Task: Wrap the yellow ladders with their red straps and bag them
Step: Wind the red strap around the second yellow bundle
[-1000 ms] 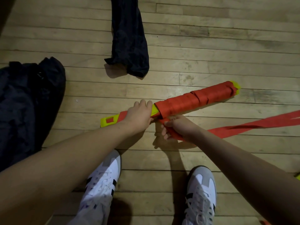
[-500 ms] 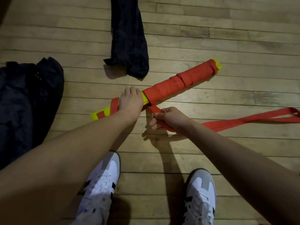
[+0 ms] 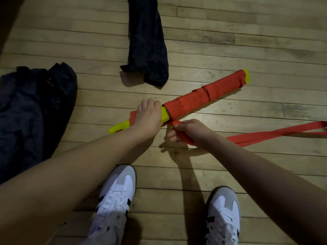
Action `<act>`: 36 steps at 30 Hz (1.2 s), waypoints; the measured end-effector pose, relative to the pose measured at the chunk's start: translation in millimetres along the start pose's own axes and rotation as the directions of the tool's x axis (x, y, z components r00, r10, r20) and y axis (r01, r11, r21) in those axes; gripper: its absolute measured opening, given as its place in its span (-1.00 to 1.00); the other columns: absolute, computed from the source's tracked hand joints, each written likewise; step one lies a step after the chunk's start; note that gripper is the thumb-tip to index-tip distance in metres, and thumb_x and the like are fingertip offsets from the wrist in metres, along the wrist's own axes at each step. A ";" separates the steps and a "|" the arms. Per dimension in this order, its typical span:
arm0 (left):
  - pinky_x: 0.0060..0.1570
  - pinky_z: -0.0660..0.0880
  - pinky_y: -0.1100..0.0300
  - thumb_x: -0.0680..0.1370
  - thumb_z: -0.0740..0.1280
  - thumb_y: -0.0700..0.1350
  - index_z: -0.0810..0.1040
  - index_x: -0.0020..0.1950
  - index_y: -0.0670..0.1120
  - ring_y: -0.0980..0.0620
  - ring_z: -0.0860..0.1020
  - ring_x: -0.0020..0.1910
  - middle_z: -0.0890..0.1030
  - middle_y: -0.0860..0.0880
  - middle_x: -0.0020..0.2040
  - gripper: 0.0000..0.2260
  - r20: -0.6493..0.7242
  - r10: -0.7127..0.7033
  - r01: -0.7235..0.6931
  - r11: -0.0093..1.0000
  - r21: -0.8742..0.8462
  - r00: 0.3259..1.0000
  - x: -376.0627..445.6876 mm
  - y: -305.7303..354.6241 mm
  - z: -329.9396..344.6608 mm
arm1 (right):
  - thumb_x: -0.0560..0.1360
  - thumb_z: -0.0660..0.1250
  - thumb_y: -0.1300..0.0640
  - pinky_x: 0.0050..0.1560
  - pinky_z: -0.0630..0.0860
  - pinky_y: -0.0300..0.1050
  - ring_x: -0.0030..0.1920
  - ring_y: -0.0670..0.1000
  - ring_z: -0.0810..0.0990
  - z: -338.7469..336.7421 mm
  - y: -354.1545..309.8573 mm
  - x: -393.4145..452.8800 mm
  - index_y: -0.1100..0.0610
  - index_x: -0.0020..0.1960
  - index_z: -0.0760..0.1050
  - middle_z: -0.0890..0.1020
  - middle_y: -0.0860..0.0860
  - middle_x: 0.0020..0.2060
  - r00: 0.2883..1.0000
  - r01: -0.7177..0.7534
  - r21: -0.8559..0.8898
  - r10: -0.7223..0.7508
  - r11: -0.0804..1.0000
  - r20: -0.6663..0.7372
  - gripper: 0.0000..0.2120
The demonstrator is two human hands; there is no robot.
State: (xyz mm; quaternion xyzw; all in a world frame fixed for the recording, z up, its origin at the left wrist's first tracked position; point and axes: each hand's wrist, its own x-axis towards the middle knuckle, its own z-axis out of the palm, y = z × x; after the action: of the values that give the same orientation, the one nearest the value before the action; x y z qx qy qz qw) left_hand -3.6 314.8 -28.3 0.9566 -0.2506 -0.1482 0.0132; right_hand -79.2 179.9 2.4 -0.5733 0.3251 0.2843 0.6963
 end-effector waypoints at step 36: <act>0.13 0.40 -0.03 0.52 0.29 -0.17 0.31 0.24 -0.10 -0.19 0.45 0.12 0.43 -0.22 0.18 -0.68 -0.117 0.185 -0.154 0.961 0.230 0.976 -6.8 5.6 12.5 | 0.59 0.12 0.38 -0.45 0.50 -0.30 -0.44 -0.04 0.60 0.9 11.6 7.9 0.28 -0.08 0.46 0.61 0.16 -0.28 0.995 0.041 -0.087 -0.048 0.995 -0.085 -0.84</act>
State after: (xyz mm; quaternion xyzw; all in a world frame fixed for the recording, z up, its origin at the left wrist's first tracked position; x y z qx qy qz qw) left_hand -15.5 313.8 -37.8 0.9350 -0.3451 -0.0519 -0.0628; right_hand -83.1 183.1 -10.8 -0.6215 0.3297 0.2573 0.6625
